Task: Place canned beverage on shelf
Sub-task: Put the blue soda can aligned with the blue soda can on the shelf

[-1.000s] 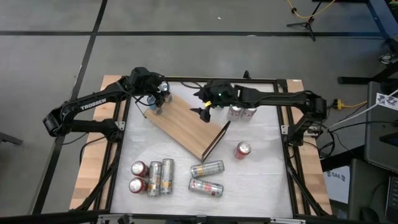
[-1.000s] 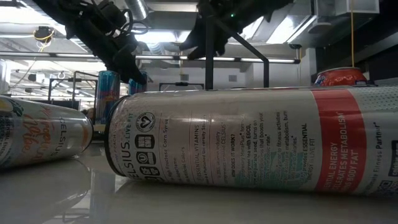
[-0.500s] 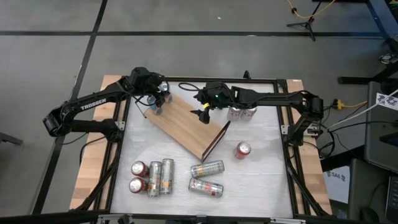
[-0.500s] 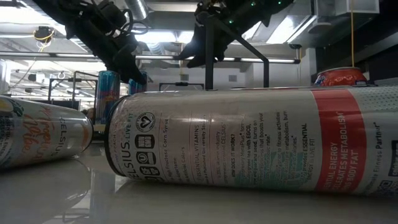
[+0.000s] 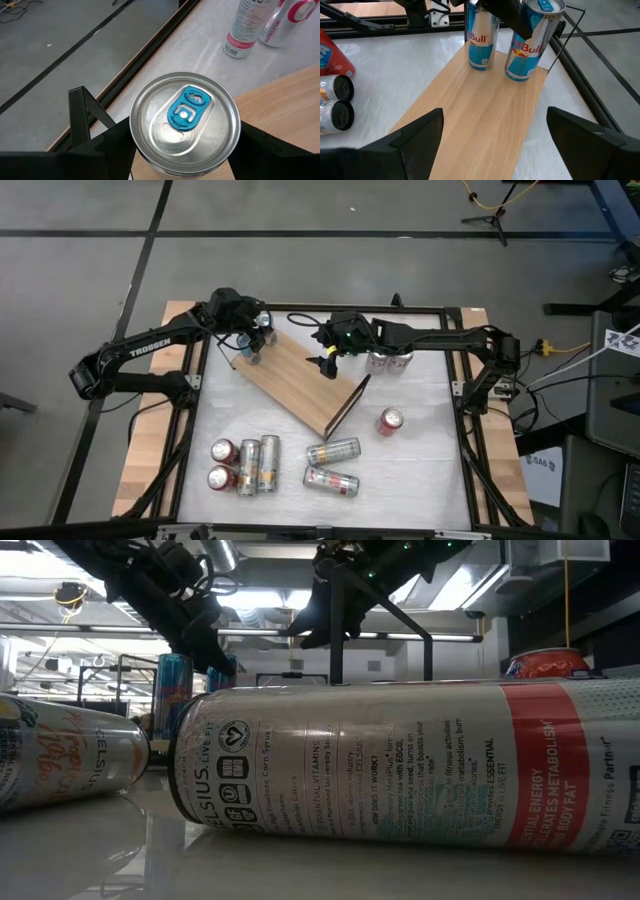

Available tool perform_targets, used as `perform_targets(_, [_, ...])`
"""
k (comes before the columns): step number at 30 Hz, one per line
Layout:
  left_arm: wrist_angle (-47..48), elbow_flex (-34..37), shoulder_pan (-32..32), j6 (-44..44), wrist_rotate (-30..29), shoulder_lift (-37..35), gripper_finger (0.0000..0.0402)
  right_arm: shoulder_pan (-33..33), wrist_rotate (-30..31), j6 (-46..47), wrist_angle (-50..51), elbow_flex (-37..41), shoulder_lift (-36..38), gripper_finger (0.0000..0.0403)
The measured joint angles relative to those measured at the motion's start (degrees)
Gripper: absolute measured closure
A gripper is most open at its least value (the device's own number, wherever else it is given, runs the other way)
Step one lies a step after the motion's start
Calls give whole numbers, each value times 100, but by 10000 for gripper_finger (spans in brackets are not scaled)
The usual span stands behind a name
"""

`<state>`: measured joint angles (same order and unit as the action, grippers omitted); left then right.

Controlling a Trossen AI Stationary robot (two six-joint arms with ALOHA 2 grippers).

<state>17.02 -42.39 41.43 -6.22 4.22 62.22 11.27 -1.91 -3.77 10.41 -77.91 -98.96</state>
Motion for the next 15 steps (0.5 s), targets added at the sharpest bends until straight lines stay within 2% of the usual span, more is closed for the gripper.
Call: perform_targets(15, [27,7,1,2,132,2,150,0,-2,0,0,0,0,54])
